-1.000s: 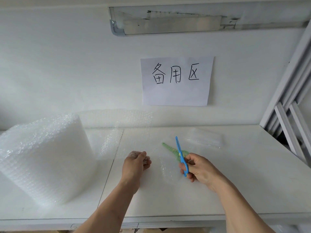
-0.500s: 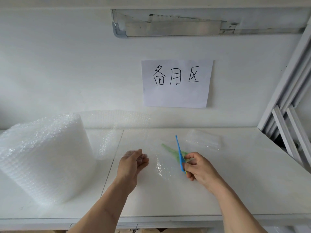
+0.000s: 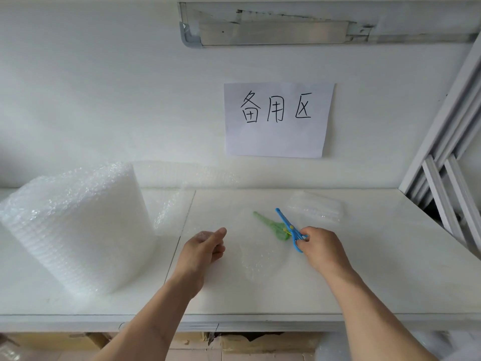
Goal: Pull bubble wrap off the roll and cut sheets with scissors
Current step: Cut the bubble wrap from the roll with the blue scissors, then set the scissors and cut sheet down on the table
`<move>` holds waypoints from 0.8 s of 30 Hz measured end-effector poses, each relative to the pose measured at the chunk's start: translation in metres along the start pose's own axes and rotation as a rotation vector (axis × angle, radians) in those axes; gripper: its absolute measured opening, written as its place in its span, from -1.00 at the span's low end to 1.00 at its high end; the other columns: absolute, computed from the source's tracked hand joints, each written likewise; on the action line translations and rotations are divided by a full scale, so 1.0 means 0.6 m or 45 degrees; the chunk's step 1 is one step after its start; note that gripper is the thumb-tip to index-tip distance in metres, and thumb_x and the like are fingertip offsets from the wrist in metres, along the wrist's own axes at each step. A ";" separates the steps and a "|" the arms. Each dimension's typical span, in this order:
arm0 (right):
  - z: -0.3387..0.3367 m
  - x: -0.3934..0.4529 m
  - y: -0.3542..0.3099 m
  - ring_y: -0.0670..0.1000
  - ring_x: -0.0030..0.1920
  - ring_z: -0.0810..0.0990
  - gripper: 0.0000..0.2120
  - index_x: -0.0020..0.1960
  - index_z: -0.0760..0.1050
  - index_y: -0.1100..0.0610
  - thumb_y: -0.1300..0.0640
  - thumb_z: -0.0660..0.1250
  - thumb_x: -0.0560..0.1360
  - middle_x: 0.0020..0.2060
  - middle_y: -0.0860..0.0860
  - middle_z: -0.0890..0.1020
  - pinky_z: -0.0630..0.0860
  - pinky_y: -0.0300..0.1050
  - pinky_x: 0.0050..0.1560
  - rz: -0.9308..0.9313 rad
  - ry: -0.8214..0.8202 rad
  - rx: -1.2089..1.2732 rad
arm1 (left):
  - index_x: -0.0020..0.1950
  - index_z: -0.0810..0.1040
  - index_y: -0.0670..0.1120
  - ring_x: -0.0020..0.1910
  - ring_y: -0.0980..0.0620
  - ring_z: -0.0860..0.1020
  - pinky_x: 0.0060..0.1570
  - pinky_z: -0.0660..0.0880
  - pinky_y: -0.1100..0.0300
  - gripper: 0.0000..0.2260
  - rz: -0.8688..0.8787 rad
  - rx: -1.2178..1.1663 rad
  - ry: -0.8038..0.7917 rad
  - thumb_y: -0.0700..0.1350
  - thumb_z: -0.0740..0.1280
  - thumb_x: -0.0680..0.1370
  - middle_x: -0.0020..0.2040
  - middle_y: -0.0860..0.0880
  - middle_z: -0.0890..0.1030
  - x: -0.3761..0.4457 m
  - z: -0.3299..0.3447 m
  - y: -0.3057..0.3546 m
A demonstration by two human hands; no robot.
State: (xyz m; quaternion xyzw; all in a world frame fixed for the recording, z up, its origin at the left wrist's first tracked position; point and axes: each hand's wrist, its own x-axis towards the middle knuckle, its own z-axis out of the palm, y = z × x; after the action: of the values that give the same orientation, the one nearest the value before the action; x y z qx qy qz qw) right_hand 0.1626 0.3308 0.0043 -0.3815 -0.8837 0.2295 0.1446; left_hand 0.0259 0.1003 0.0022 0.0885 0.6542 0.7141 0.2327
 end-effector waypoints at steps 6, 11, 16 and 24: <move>0.010 -0.002 0.001 0.09 -0.17 0.49 -0.86 -0.01 0.62 0.12 0.10 0.37 0.49 -0.13 0.05 0.49 0.36 -0.13 -0.22 -0.055 -0.008 -0.032 | -0.13 0.67 -0.21 -0.29 0.02 0.55 -0.05 0.54 0.13 -0.56 -0.028 0.320 0.054 0.20 0.45 0.43 -0.32 -0.02 0.61 -0.009 -0.008 0.013; 0.012 -0.009 -0.001 0.09 -0.16 0.49 -0.86 0.02 0.60 0.08 0.07 0.34 0.51 -0.06 0.07 0.51 0.42 -0.09 -0.18 -0.030 0.022 -0.029 | -0.30 0.57 -0.22 -0.37 -0.03 0.44 -0.24 0.40 0.13 -0.53 -0.054 0.625 0.168 0.21 0.43 0.41 -0.39 -0.04 0.52 -0.013 -0.035 0.015; 0.022 -0.044 -0.033 0.08 -0.02 0.60 -0.79 0.12 0.61 0.00 -0.01 0.31 0.54 0.00 0.00 0.56 0.51 -0.09 -0.06 -0.264 0.240 0.015 | -0.22 0.63 -0.28 -0.43 -0.03 0.42 -0.34 0.38 0.18 -0.63 -0.135 0.571 0.164 0.06 0.42 0.49 -0.39 -0.04 0.56 -0.032 -0.045 0.023; 0.074 -0.090 -0.055 -0.10 0.34 0.43 -0.16 0.26 0.59 -0.02 -0.54 -0.13 0.40 0.30 -0.13 0.55 0.21 -0.29 0.36 -0.749 -0.180 0.054 | -0.12 0.69 -0.21 -0.38 -0.02 0.42 -0.35 0.33 0.15 -0.70 -0.316 0.328 -0.068 0.04 0.39 0.52 -0.27 -0.10 0.65 -0.048 -0.061 0.032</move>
State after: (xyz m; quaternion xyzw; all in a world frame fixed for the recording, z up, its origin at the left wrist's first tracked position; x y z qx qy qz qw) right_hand 0.1595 0.2575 -0.0212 -0.0890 -0.9592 0.2221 0.1509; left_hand 0.0311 0.0541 0.0214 0.0551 0.7399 0.5875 0.3229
